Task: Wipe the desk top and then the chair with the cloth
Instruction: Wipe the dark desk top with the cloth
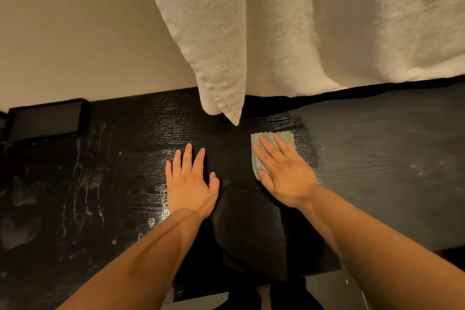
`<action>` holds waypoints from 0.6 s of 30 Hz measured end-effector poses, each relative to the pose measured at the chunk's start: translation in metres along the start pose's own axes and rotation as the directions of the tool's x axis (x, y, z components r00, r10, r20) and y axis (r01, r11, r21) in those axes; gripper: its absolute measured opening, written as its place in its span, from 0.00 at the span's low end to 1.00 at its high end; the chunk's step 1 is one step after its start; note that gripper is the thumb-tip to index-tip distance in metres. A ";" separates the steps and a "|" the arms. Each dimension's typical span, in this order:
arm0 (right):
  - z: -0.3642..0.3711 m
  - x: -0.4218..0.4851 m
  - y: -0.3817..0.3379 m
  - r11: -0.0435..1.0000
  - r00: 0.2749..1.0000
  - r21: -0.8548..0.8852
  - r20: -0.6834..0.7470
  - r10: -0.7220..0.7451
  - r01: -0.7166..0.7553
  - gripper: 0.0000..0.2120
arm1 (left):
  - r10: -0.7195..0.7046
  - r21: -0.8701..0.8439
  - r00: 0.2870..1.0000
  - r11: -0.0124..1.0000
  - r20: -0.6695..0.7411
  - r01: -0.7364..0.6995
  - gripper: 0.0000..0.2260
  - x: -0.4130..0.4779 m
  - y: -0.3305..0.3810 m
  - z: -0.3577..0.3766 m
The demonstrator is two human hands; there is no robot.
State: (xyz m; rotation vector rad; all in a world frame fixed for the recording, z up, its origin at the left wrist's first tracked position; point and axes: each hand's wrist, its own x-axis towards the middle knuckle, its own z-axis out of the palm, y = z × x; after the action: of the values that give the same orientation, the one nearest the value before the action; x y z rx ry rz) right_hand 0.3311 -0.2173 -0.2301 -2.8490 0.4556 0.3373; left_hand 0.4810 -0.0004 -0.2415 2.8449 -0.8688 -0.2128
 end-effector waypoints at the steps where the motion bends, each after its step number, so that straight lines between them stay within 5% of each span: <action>1: -0.002 0.006 0.009 1.000 1.000 -0.025 0.006 0.008 -0.008 0.31 | 0.002 -0.001 1.000 1.000 -0.002 -0.002 0.31 0.000 0.000 0.000; 8: -0.029 0.048 0.039 0.963 0.963 -0.036 0.031 0.267 -0.265 0.32 | 0.006 0.011 1.000 1.000 0.002 -0.006 0.32 -0.001 0.002 -0.004; 18: 0.003 -0.064 0.030 1.000 0.999 -0.016 0.051 -0.020 0.021 0.30 | -0.010 0.016 1.000 1.000 0.003 0.010 0.29 -0.001 0.006 -0.003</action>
State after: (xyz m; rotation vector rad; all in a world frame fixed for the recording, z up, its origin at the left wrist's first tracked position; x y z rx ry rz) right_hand 0.2612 -0.2265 -0.2223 -2.8512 0.4158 0.4103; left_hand 0.4776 -0.0042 -0.2372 2.8646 -0.8613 -0.2131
